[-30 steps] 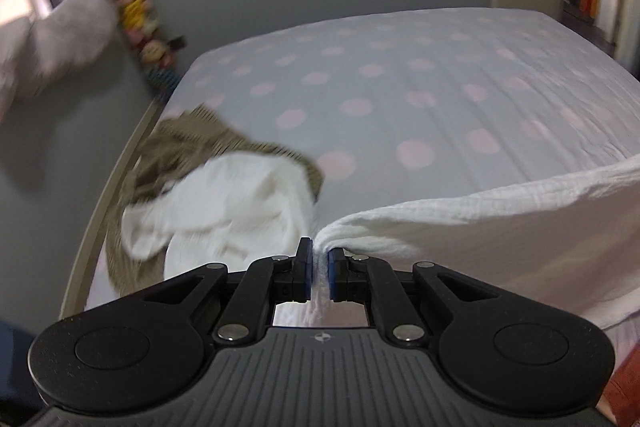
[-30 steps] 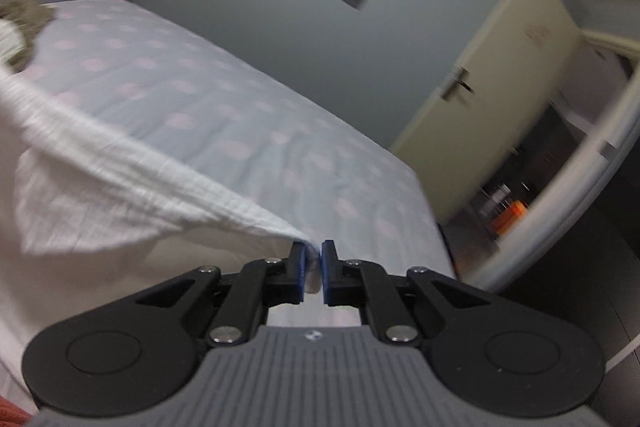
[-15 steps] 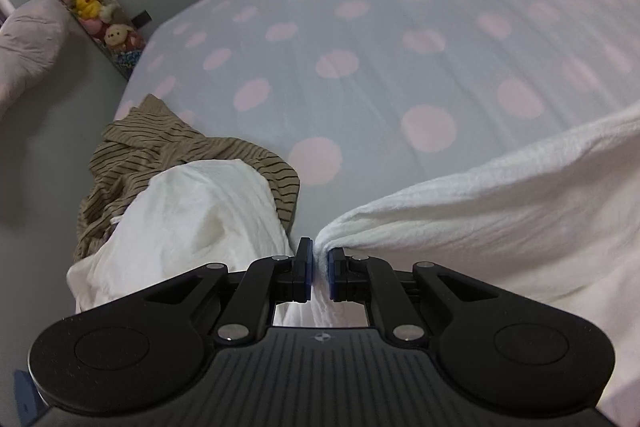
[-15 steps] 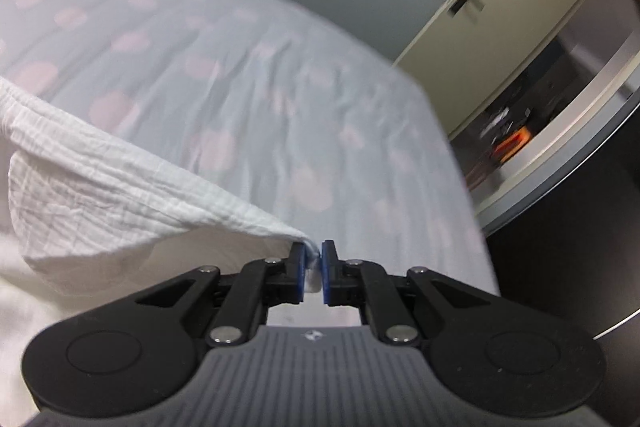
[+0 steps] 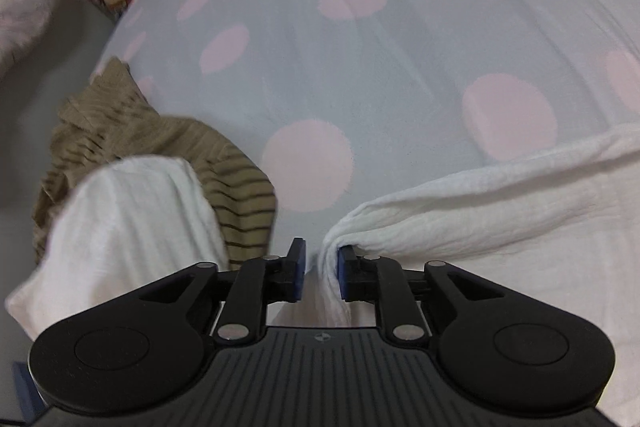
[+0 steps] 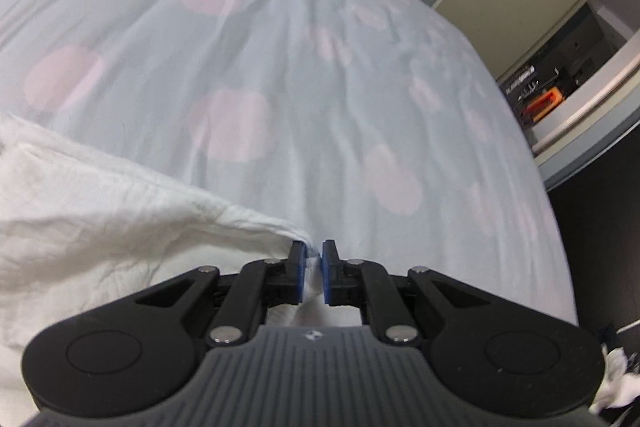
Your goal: Fold clothes
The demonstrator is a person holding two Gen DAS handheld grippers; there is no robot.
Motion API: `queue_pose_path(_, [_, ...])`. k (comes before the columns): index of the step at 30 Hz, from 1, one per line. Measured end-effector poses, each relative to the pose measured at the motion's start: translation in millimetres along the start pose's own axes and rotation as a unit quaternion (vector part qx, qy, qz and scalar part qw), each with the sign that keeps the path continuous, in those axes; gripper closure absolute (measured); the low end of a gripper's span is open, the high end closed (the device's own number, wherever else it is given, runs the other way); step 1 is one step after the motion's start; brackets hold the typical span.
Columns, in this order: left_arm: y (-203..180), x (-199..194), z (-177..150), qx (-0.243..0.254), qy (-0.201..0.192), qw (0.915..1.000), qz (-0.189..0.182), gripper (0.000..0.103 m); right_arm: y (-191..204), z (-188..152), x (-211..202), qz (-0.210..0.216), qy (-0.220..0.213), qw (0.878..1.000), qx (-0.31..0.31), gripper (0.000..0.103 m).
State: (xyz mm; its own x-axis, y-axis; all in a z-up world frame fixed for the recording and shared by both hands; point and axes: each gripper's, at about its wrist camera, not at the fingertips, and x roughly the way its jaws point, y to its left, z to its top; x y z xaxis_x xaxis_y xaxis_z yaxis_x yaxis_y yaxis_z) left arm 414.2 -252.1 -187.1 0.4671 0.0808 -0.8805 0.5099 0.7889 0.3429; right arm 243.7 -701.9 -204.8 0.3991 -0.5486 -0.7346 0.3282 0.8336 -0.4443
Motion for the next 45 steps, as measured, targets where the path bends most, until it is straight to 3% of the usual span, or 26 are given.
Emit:
queue_pose_path(4, [5,2,-7,-0.003,-0.008,0.9999,-0.008,0.074,-2,-5,-1,0.004,-0.011,1.000,0.013,0.079])
queue_pose_path(7, [17,-24,-18,-0.022,-0.040,0.9985,-0.030,0.052,-4,-12,-22,-0.009,-0.025,0.999,0.026,0.065])
queue_pose_path(10, [35,-62,-34,-0.037,-0.071,0.9943,-0.071,0.049,-6,-26,-54,-0.016,-0.052,0.997,0.055,0.060])
queue_pose_path(14, [54,-112,-74,-0.042,-0.099,0.9904,-0.088,0.049,9,-59,-105,0.028,-0.071,0.991,0.111,0.056])
queue_pose_path(18, [73,-136,-119,-0.042,-0.092,0.9914,-0.083,0.049,32,-93,-142,0.103,-0.058,0.975,0.188,0.056])
queue_pose_path(24, [72,-166,-183,0.003,-0.116,0.9913,-0.061,0.049,83,-117,-179,0.117,-0.081,0.974,0.174,0.055])
queue_pose_path(29, [42,-181,-211,0.089,-0.153,0.9810,-0.079,0.052,95,-119,-191,0.113,-0.122,0.974,0.157,0.053])
queue_pose_path(33, [10,-169,-219,0.178,-0.153,0.9688,-0.081,0.058,91,-123,-189,0.112,-0.123,0.970,0.175,0.053])
queue_pose_path(34, [4,-162,-221,0.192,-0.144,0.9677,-0.078,0.065,89,-124,-189,0.112,-0.125,0.969,0.181,0.053])
queue_pose_path(38, [0,-128,-219,0.190,-0.101,0.9727,-0.087,0.069,85,-128,-190,0.111,-0.131,0.965,0.197,0.048])
queue_pose_path(45, [9,-95,-222,0.172,-0.064,0.9807,-0.068,0.069,90,-126,-184,0.107,-0.114,0.969,0.190,0.047])
